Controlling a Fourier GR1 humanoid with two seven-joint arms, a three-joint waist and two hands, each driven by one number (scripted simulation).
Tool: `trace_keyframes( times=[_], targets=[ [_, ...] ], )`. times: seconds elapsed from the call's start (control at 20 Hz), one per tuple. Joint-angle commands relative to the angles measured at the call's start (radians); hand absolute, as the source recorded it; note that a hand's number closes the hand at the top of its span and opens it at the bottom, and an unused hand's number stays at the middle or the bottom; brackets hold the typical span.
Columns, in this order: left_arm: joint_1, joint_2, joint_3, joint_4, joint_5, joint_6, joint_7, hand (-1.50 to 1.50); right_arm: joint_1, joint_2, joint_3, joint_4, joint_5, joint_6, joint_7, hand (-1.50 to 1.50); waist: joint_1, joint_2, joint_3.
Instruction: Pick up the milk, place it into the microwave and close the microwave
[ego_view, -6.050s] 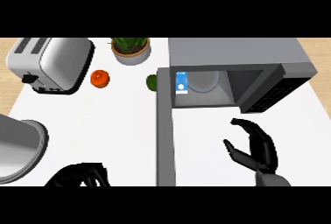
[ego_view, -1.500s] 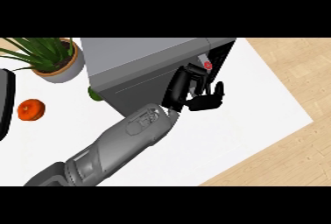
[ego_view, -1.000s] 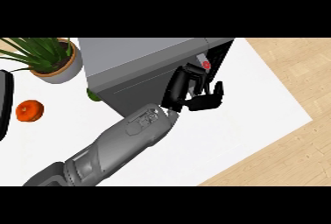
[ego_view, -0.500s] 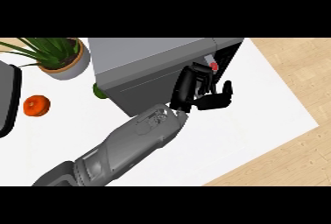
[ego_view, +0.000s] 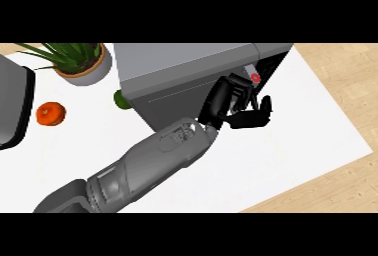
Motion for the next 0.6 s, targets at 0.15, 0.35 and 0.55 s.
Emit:
trace_keyframes(
  times=[0.15,0.35,0.55],
  targets=[
    [0.037,0.11,0.084,0.177,0.048,0.034,-0.007,-1.5,0.035,-0.012,-0.039,-0.012,-0.023,-0.009,0.013,-1.5,0.063,0.005,-0.003],
    [0.043,0.113,0.071,0.179,0.072,0.007,-0.019,-1.5,0.042,-0.024,-0.058,-0.031,-0.037,-0.017,0.022,-1.5,0.083,0.003,-0.005],
    [0.039,0.116,0.06,0.184,0.094,-0.012,-0.02,-1.5,0.06,-0.026,-0.069,-0.052,-0.051,-0.022,0.032,-1.5,0.088,0.001,-0.005]
  ],
)
